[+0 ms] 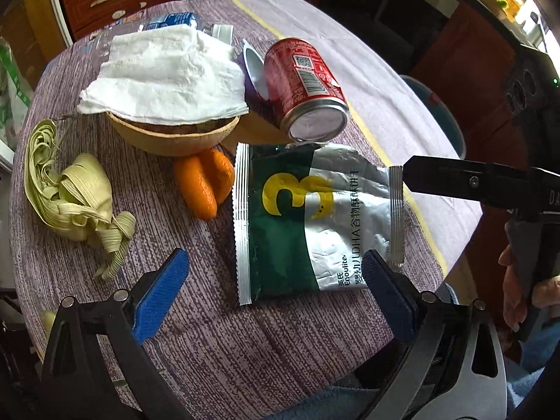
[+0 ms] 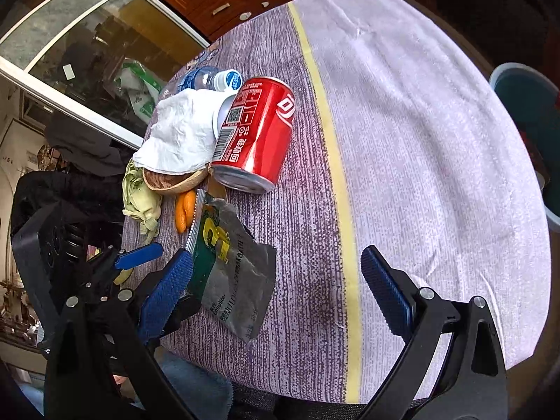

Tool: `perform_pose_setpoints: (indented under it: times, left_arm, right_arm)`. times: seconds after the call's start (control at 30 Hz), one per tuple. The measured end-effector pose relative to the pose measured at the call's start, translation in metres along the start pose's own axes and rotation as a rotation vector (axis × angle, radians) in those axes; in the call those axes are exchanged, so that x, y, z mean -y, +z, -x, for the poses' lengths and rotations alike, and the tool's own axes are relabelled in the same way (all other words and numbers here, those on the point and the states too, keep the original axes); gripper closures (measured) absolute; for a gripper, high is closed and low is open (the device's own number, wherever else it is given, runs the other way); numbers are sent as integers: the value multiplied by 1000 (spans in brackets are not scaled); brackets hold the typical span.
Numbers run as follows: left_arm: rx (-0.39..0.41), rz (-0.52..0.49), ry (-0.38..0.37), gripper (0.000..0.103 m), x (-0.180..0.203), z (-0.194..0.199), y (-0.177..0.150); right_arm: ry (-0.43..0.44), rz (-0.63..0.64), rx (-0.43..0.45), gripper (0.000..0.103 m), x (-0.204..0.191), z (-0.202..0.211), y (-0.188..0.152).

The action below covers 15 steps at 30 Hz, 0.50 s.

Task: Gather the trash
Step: 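Return to the table and grasp the green-and-silver pouch with the left tool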

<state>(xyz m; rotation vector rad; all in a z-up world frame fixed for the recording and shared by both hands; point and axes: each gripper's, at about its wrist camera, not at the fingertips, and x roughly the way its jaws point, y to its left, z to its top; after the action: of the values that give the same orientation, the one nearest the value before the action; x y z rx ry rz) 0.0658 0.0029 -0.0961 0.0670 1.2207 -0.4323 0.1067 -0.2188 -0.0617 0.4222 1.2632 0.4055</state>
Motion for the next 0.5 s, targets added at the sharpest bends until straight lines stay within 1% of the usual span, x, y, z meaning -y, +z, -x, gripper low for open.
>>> perform_pose_setpoints:
  times: [0.1, 0.17, 0.23, 0.27, 0.3, 0.33, 0.37, 0.4, 0.43, 0.5]
  left_arm:
    - [-11, 6, -27, 4, -6, -9, 1]
    - [-18, 11, -47, 4, -12, -14, 3]
    - [-25, 19, -63, 4, -15, -20, 4]
    - [-12, 14, -64, 4, -14, -20, 5]
    - [-14, 11, -67, 4, -14, -21, 6]
    - [-15, 7, -66, 4, -13, -22, 8]
    - [9, 4, -61, 4, -12, -23, 9]
    - [11, -4, -53, 4, -9, -23, 9]
    - [12, -13, -45, 4, -6, -24, 9]
    - [16, -31, -27, 4, 0, -28, 14]
  right_arm:
    - [2, 14, -35, 10, -9, -11, -2]
    - [-22, 19, -55, 10, -11, -19, -2]
    - [-43, 30, -50, 10, -14, -23, -2]
    - [-56, 41, -41, 13, -15, -23, -2]
    - [-74, 52, -36, 23, -16, -24, -2]
    - [-94, 60, -37, 37, -16, -25, -2]
    - [-115, 64, -40, 46, -15, -26, -2]
    - [-128, 63, -45, 65, -12, -27, -3]
    - [-141, 60, -51, 77, -9, -28, -3]
    - [-154, 71, -46, 81, -7, -27, -4]
